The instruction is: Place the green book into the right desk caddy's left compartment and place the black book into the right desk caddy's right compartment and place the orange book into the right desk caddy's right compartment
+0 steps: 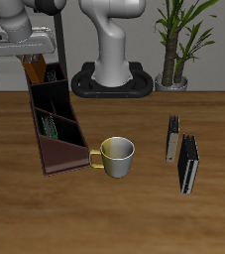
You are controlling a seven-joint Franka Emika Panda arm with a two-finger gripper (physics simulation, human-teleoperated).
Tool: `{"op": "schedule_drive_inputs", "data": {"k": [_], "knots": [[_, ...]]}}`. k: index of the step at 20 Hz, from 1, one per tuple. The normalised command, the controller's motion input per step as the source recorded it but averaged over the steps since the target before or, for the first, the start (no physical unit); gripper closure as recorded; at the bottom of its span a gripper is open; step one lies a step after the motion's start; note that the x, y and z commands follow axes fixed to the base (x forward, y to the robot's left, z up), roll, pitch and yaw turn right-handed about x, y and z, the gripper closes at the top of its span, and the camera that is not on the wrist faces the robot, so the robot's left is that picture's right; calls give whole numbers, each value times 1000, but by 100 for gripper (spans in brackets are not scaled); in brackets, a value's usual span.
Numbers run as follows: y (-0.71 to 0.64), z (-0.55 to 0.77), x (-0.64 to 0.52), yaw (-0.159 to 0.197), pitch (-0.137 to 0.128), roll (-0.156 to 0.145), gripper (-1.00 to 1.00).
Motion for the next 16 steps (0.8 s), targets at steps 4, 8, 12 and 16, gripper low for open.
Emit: {"op": "schedule_drive_inputs", "data": {"k": [4, 8, 12, 16], "knots": [[-90, -206, 81, -36, 52, -34, -100], [39, 6, -14, -4, -1, -11, -100], [2, 79, 6, -14, -14, -14, -100], [104, 154, -83, 41, -13, 1, -100]]}}
